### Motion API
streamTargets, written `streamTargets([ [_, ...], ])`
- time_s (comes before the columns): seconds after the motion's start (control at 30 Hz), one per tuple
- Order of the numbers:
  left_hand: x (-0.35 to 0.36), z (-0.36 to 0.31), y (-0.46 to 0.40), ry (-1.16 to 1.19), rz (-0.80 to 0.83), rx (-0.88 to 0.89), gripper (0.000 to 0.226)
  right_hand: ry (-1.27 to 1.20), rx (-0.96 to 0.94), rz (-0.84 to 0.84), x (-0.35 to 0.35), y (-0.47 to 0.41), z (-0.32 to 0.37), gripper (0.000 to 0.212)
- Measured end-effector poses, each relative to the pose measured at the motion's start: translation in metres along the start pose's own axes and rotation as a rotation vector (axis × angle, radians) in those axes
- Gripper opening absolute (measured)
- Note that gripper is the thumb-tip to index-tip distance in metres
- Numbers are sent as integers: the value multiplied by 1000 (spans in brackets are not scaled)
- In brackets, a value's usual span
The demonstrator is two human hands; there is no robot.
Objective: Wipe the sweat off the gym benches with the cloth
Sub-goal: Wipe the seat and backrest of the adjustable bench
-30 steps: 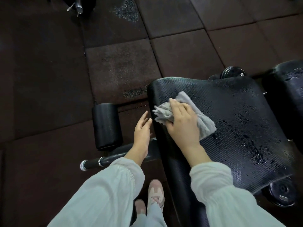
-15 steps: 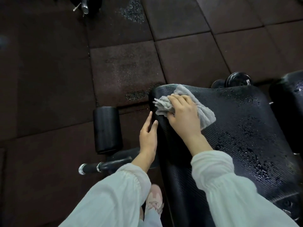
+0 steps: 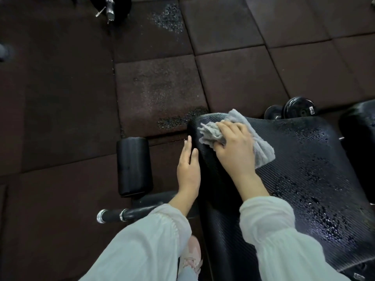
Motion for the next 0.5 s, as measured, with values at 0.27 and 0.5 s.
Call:
streamTargets([
  [0.27,18,-6,-21,44,-17,17,43,-16,-144,21,-14,34,-19,44],
  [0.5,19,-6,-20,66,-33,22,43,9,-45,14,7,-25,-1,42],
])
Point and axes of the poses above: each hand's wrist, its own y-axis away from the middle knuckle, its own x-axis out of the palm, z = x × y, the point moved 7 cm from there along -y, towards the middle knuckle, and after that the axes turned 1 degree about y, right-handed, at the moved point
